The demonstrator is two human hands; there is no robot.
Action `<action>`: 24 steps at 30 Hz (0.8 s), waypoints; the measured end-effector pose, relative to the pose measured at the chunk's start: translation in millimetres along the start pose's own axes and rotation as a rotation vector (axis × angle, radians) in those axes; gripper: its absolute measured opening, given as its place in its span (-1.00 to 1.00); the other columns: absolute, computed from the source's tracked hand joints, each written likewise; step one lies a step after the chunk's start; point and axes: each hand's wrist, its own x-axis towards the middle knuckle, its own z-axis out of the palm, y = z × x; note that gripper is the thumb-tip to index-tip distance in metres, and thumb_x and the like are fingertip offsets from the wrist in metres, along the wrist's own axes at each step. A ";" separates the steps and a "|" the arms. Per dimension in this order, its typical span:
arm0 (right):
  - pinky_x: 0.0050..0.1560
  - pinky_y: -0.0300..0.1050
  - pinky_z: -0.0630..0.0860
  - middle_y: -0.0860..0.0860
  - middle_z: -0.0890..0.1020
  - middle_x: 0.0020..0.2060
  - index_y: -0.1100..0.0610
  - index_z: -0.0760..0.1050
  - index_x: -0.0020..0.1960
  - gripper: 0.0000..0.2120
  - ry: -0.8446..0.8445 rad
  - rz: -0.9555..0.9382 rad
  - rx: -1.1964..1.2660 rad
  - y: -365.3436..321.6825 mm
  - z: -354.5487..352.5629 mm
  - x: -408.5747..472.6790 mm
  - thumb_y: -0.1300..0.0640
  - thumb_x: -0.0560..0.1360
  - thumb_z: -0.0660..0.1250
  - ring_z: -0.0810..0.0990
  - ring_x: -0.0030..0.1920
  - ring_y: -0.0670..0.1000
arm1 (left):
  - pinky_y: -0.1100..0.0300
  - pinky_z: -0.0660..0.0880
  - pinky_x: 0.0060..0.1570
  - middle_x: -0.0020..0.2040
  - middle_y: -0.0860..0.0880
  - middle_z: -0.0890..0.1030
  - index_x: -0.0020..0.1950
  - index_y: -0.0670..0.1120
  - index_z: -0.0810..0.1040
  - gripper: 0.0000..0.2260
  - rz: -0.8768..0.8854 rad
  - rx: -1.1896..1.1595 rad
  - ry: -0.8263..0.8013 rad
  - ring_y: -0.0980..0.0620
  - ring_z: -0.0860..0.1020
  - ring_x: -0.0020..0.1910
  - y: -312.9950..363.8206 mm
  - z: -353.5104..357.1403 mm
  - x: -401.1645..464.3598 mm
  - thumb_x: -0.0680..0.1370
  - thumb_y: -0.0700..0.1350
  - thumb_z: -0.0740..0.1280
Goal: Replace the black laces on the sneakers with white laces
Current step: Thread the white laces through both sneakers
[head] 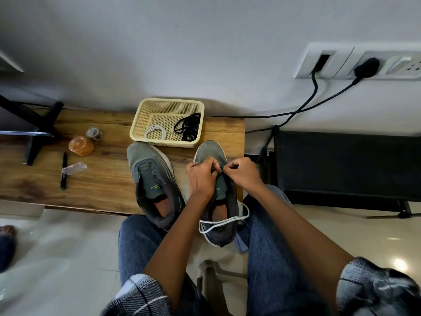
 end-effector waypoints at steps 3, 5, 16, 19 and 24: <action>-0.30 -0.31 0.40 0.09 0.70 -0.23 0.26 0.67 -0.17 -0.86 0.022 -0.010 0.000 -0.7 1.7 -1.0 0.22 0.43 0.36 0.56 -0.23 -0.12 | 0.01 0.42 0.15 -0.23 0.03 0.63 -0.16 -0.01 0.50 -0.82 0.004 -0.039 -0.054 -0.06 0.58 -0.10 -3.5 -2.1 1.7 0.42 -0.26 0.43; -0.31 -0.32 0.39 0.08 0.70 -0.23 0.25 0.67 -0.17 -0.87 0.015 0.000 0.014 -0.7 1.7 -1.2 0.23 0.43 0.36 0.56 -0.25 -0.14 | 0.00 0.41 0.15 -0.24 0.00 0.59 -0.15 -0.04 0.48 -0.80 0.028 -0.044 -0.051 -0.08 0.55 -0.10 -3.0 -3.7 1.7 0.41 -0.31 0.42; -0.11 -0.09 0.54 0.03 0.68 -0.27 0.15 0.66 -0.23 -0.88 -0.019 0.052 0.090 1.6 0.0 0.2 0.20 0.42 0.36 0.61 -0.20 -0.06 | 0.03 0.37 -0.25 -0.19 -0.13 0.54 -0.22 -0.01 0.32 -0.78 0.073 0.067 -0.127 -0.17 0.51 -0.20 -4.5 -7.7 5.5 0.51 -0.22 0.33; -0.03 -0.03 0.56 0.01 0.68 -0.27 0.11 0.65 -0.25 -0.90 -0.048 0.049 0.086 3.1 -1.6 1.6 0.19 0.41 0.37 0.64 -0.16 -0.03 | 0.12 0.35 -0.18 -0.06 -0.07 0.57 -0.07 -0.08 0.52 -0.92 0.146 0.059 -0.111 -0.10 0.54 -0.08 -6.4 -8.9 6.1 0.50 -0.23 0.37; -0.04 -0.01 0.58 0.03 0.68 -0.28 0.12 0.64 -0.27 -0.91 -0.071 0.052 0.101 2.0 -4.1 1.5 0.20 0.39 0.38 0.63 -0.20 -0.03 | -0.05 0.45 0.02 0.10 -0.11 0.52 0.22 -0.06 0.57 -0.76 0.207 0.166 -0.202 -0.12 0.53 0.06 -12.0 -7.0 7.4 0.56 -0.15 0.28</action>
